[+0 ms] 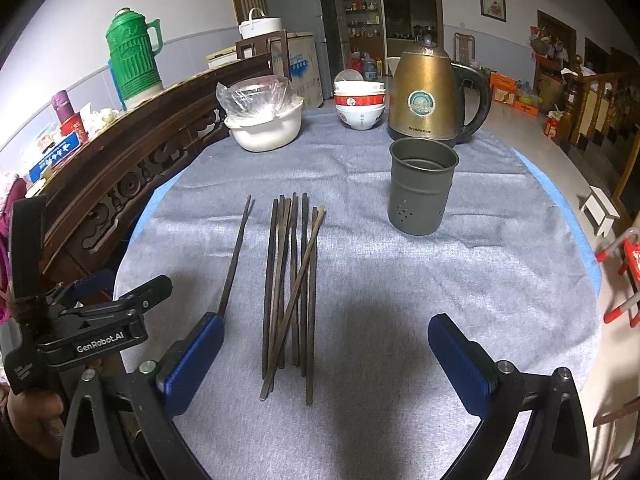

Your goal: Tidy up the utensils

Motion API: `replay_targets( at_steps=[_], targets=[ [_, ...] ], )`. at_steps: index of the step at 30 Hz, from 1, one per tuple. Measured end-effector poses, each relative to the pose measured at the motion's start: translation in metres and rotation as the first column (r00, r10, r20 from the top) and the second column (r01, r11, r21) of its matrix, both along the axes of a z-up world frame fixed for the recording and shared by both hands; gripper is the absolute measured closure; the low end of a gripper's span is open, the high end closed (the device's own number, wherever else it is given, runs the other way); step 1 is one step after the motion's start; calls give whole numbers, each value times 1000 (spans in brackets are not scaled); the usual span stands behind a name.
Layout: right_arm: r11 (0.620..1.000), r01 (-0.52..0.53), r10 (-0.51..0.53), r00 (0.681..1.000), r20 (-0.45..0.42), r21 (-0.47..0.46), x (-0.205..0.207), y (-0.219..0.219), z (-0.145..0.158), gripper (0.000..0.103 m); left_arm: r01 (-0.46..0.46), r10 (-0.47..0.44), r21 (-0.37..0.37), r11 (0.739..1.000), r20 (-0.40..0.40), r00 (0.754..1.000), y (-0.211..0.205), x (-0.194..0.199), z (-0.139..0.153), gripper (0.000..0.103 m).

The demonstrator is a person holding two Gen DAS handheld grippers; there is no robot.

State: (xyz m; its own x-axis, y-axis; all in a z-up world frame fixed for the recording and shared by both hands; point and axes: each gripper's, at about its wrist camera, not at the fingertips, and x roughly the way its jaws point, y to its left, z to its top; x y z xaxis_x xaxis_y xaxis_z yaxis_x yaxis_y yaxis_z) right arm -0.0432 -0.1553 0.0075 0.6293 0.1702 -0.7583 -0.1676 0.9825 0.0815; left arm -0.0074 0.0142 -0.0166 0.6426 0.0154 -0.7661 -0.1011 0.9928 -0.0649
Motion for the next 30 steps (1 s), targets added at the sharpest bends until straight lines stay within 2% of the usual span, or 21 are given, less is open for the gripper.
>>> replay_targets(
  at_steps=[7,16,19,23,30],
  targets=[
    [999,32,-32,999,-33,0,5,-5,-7,0,-7,7,3,1000,-3,1000,1,1,-2,0],
    [1000,17,-18,999,-43,-19,11,3,-10,1,-20,20,-5,1000,-9,1000,8,3,-10,0],
    [1000,11,-12,998,-60,-12,17,6,-13,11,-29,29,-12,999,-19,999,13,5,-14,0],
    [1000,2,-2,996,-94,4,34,9,-21,15,-45,44,-19,999,-36,998,21,8,-22,0],
    [998,15,-4,985,-174,62,81,15,-40,39,-79,76,-42,996,-77,994,38,17,-38,0]
  ],
)
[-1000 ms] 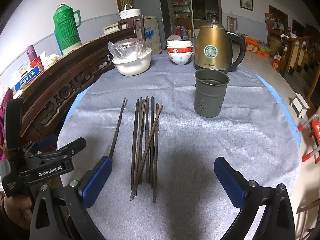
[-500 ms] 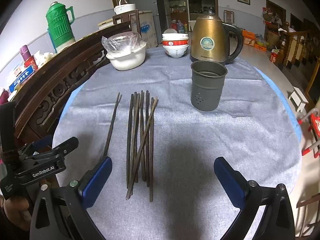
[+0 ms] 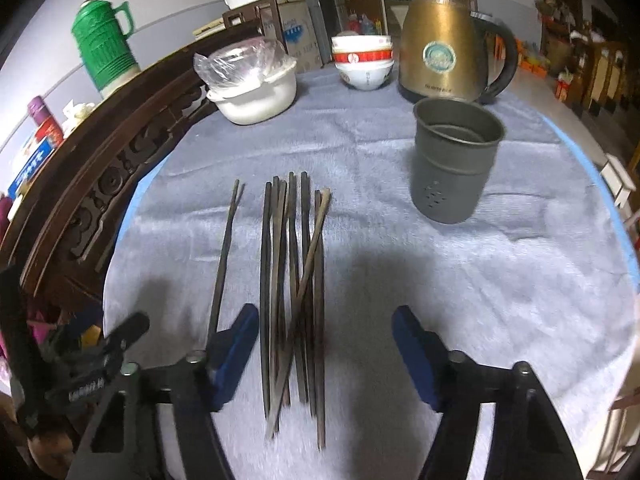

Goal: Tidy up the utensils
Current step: 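Lower the right tool onto one brown chopstick and close it while the left tool grasps another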

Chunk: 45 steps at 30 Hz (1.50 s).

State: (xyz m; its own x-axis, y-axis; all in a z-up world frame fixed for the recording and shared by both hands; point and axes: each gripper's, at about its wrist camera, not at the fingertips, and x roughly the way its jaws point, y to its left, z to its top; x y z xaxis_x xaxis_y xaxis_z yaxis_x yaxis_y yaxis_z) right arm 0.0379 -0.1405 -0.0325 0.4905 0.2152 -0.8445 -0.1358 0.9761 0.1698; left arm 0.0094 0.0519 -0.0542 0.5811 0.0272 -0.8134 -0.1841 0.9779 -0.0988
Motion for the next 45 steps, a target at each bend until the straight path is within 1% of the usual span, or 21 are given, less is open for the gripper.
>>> replay_targets(
  at_steps=[2,4,6,10,12,14,15,17,18,23,24,25,27,28,29,31,37,39,42,45],
  targets=[
    [1000,6,-5,999,-38,30,16,2,-10,44,-3,3,-6,1000,-8,1000,2,2,-4,0],
    [999,11,-6,997,-83,52,31,5,-22,56,-4,4,-8,1000,-16,1000,4,4,-7,0],
    [998,23,-17,994,-108,52,42,7,-30,63,-5,5,-10,1000,-18,1000,5,5,-8,0],
    [996,47,-35,987,-155,72,61,10,-41,63,-4,4,-17,1000,-21,1000,6,8,-10,0],
    [997,49,-38,985,-167,64,68,13,-45,65,2,-2,-16,1000,-25,1000,5,9,-11,0],
    [997,49,-36,980,-197,59,72,15,-52,76,8,-9,-16,1000,-30,1000,3,10,-12,0],
    [995,55,-37,976,-214,79,73,13,-57,84,12,-12,-15,1000,-31,999,3,10,-12,0],
    [991,77,-51,974,-220,111,71,5,-58,88,16,-16,-9,1000,-30,999,2,10,-11,0],
    [991,86,-62,974,-216,105,69,0,-57,91,15,-15,-5,1000,-27,1000,2,10,-11,0],
    [984,129,-100,970,-221,121,60,-30,-55,92,17,-17,-9,1000,-28,999,0,10,-10,0],
    [983,124,-90,969,-230,138,60,-34,-55,92,21,-21,-7,1000,-29,999,-2,10,-9,0],
    [981,120,-82,968,-237,154,60,-38,-55,91,26,-26,-5,1000,-29,999,-4,11,-9,0],
    [979,140,-101,965,-240,151,60,-45,-56,89,36,-36,4,999,-28,999,-8,11,-7,0],
    [977,147,-104,961,-255,156,60,-47,-58,87,41,-40,10,999,-28,999,-10,10,-6,0],
    [971,157,-102,954,-282,180,61,-50,-62,87,44,-43,15,999,-28,999,-12,10,-6,0],
    [961,172,-101,947,-304,218,61,-53,-65,87,44,-43,21,999,-29,999,-13,10,-5,0],
    [947,209,-131,945,-300,244,63,-59,-67,87,41,-39,39,998,-42,998,-15,13,-3,0],
    [952,197,-122,947,-297,236,64,-59,-66,88,42,-40,42,998,-46,998,-15,15,-3,0],
    [974,134,-77,954,-288,183,69,-53,-63,94,45,-43,43,998,-60,997,-17,18,-5,0],
    [987,87,-48,961,-272,134,72,-52,-57,97,54,-51,41,998,-77,996,-19,25,-5,0]
  ],
)
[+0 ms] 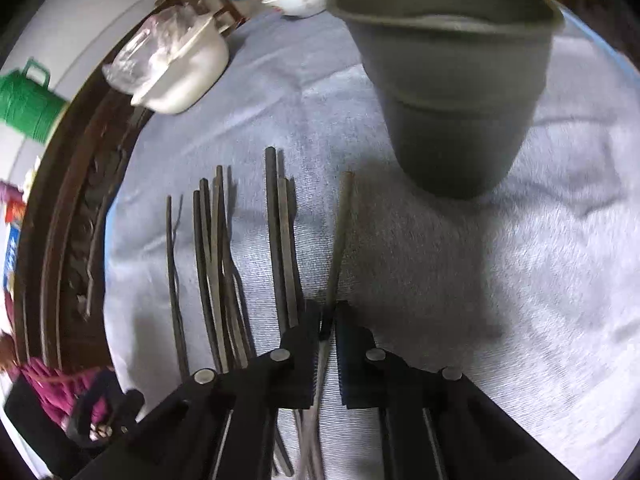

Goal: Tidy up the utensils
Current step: 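Lower the right tool onto one brown chopstick and close it while the left tool grasps another, then lift the held chopstick with the right tool while the left tool lifts its chopstick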

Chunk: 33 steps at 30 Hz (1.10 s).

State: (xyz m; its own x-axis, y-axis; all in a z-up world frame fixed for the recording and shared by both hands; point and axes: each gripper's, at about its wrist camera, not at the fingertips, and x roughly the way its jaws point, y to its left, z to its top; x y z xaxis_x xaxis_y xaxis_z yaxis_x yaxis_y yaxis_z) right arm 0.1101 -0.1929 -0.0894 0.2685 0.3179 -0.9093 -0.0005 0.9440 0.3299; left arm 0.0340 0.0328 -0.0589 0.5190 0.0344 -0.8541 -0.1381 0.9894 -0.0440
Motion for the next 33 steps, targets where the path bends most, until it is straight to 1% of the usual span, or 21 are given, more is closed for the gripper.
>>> replay_targets(
  at_steps=[3,5,6,7,9,11,12,14,15,16,17,18,19,20,22,25,27,28,29,31,33],
  targets=[
    [997,-54,55,998,9,-52,0,-1,7,97,6,-6,0,1000,-20,1000,-4,11,2,0],
    [990,-100,101,995,2,-101,-2,-1,6,97,6,-6,-12,1000,-29,1000,-8,21,3,0],
    [988,-111,111,994,-4,-109,-1,2,4,97,6,-7,-17,1000,-37,999,-10,27,3,0],
    [987,-121,120,993,-16,-109,-1,3,1,96,5,-6,-19,1000,-53,999,-13,35,2,0],
    [989,-117,117,993,-6,-91,-2,1,1,96,8,-9,-23,1000,-81,997,-19,48,0,1],
    [991,-112,112,994,-5,-73,-2,-1,1,95,16,-18,-19,1000,-106,994,-25,60,-4,7],
    [991,-115,115,993,-3,-69,-2,-2,1,95,25,-27,-21,999,-119,993,-28,65,-6,8],
    [990,-121,121,993,-3,-70,-2,-2,2,95,29,-31,-13,999,-146,989,-32,73,-11,14],
    [990,-123,123,992,-2,-69,-3,-5,1,95,33,-35,-11,999,-163,986,-33,77,-15,24],
    [990,-125,125,992,-4,-65,-3,-7,2,95,47,-50,-18,999,-196,979,-34,81,-21,50],
    [990,-126,126,992,-3,-62,-5,-9,1,95,64,-66,-18,998,-213,975,-35,82,-24,62],
    [990,-129,130,992,-3,-60,-5,-11,1,95,98,-98,-13,995,-203,974,-36,82,-24,79],
    [989,-133,133,991,-3,-59,-6,-14,2,95,119,-119,-15,993,-212,970,-35,82,-25,91],
    [989,-139,139,990,-4,-59,-6,-15,2,95,130,-135,-34,991,-226,965,-31,82,-26,96],
    [986,-152,152,988,-9,-65,-6,-12,2,95,137,-153,-84,987,-236,960,-18,80,-29,97],
    [984,-164,163,986,-19,-76,-3,-8,3,94,171,-197,-119,978,-254,947,-7,76,-33,97],
    [985,-158,156,987,-31,-72,-2,-9,3,94,153,-190,-156,976,-258,947,0,77,-36,93],
    [985,-157,155,987,-37,-72,-1,-8,3,94,148,-188,-166,975,-259,948,2,78,-36,86],
    [985,-159,156,987,-46,-73,2,-7,4,94,143,-184,-169,975,-258,948,5,80,-37,74],
    [981,-175,169,983,-70,-86,11,-2,4,94,128,-167,-163,978,-247,955,11,89,-33,59],
    [976,-193,183,978,-95,-103,14,3,4,94,122,-158,-162,979,-235,959,12,100,-32,58]
  ],
)
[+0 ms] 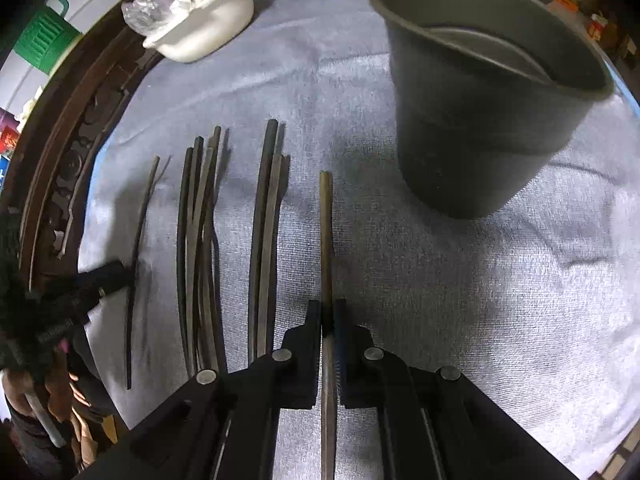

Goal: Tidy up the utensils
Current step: 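Lift the held chopstick with the right tool while the left tool lifts its chopstick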

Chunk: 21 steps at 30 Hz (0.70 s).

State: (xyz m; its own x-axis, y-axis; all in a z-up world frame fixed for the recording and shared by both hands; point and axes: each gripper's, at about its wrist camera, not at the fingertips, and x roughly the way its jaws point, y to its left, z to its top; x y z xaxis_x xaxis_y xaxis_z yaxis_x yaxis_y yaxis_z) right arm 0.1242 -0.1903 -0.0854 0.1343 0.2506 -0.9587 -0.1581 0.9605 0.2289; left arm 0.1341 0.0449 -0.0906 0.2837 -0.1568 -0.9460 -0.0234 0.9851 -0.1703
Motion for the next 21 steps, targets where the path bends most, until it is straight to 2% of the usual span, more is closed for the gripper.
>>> replay_targets(
  at_steps=[3,5,6,7,8,15,16,18,20,21],
  targets=[
    [1000,-13,12,1000,-23,-28,7,7,0,94,6,-6,17,1000,-16,1000,-3,18,-2,58],
    [999,-14,13,999,-35,-39,13,11,-1,94,11,-9,41,999,-56,998,-8,26,-11,59],
    [999,-14,12,999,-41,-41,15,12,-1,94,20,-18,60,998,-34,999,-13,26,-9,62],
    [999,-12,10,999,-46,-42,17,13,-1,94,39,-36,75,996,-44,998,-15,28,-11,90],
    [999,-10,8,999,-50,-41,18,13,-1,94,44,-39,96,994,-48,998,-15,27,-12,98],
    [998,-19,15,996,-88,-55,36,21,-7,94,-11,7,-33,999,-106,994,12,17,-22,98],
    [997,-29,22,995,-96,-68,39,24,-7,94,-24,17,-56,998,-115,993,15,20,-24,96],
    [995,-42,32,993,-110,-91,44,28,-8,94,-24,15,-69,997,-121,993,16,22,-25,87],
    [992,-60,46,992,-120,-112,51,41,-11,94,-24,19,-38,999,-118,993,18,33,-25,59],
    [991,-67,52,991,-124,-119,54,44,-11,94,-26,24,-20,999,-113,993,19,34,-20,55]
  ],
)
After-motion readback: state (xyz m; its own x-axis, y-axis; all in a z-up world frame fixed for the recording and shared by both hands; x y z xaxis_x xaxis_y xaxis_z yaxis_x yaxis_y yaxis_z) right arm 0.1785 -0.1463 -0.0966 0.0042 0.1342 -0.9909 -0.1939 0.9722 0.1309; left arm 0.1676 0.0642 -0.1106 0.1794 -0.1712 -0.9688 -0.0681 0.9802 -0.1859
